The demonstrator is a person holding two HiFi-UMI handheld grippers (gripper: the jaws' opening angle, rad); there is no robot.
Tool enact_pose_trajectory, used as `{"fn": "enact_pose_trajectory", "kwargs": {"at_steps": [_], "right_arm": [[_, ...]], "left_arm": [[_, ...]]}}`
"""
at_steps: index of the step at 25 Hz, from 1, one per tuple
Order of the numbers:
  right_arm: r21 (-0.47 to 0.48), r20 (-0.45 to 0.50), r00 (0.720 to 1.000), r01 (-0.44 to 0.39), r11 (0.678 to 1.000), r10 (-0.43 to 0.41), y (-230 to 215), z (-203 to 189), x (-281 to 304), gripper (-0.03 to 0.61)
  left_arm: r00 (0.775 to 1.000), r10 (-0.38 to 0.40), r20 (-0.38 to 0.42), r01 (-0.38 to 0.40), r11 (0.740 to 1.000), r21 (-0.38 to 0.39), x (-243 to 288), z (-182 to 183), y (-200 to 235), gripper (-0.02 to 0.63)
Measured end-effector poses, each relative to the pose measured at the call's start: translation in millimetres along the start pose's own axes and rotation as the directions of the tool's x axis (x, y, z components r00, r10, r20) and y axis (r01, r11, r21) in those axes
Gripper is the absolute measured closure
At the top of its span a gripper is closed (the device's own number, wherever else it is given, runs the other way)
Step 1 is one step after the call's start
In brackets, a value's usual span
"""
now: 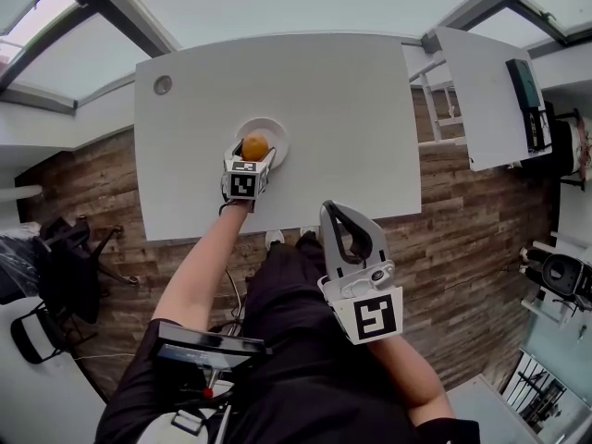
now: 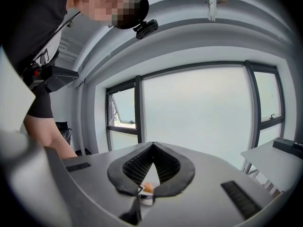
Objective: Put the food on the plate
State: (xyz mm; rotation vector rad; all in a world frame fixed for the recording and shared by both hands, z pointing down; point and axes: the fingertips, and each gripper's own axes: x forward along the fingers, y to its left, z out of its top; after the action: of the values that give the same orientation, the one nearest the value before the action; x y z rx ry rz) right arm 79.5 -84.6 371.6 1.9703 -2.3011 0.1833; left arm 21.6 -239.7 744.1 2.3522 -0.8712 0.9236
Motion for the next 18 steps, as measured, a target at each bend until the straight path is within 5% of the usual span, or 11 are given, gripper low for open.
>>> {"fn": "enact_pose_trajectory", "kwargs": {"at_steps": [18], "right_arm": [[0.002, -0.032, 0.999, 0.032, 0.999, -0.032, -1.9, -9.9, -13.1, 0.581]], "left_arm": [[0.999, 0.006, 0.045, -0.007, 1.000, 0.023, -2.0, 13.9, -3.5, 0.270]]}}
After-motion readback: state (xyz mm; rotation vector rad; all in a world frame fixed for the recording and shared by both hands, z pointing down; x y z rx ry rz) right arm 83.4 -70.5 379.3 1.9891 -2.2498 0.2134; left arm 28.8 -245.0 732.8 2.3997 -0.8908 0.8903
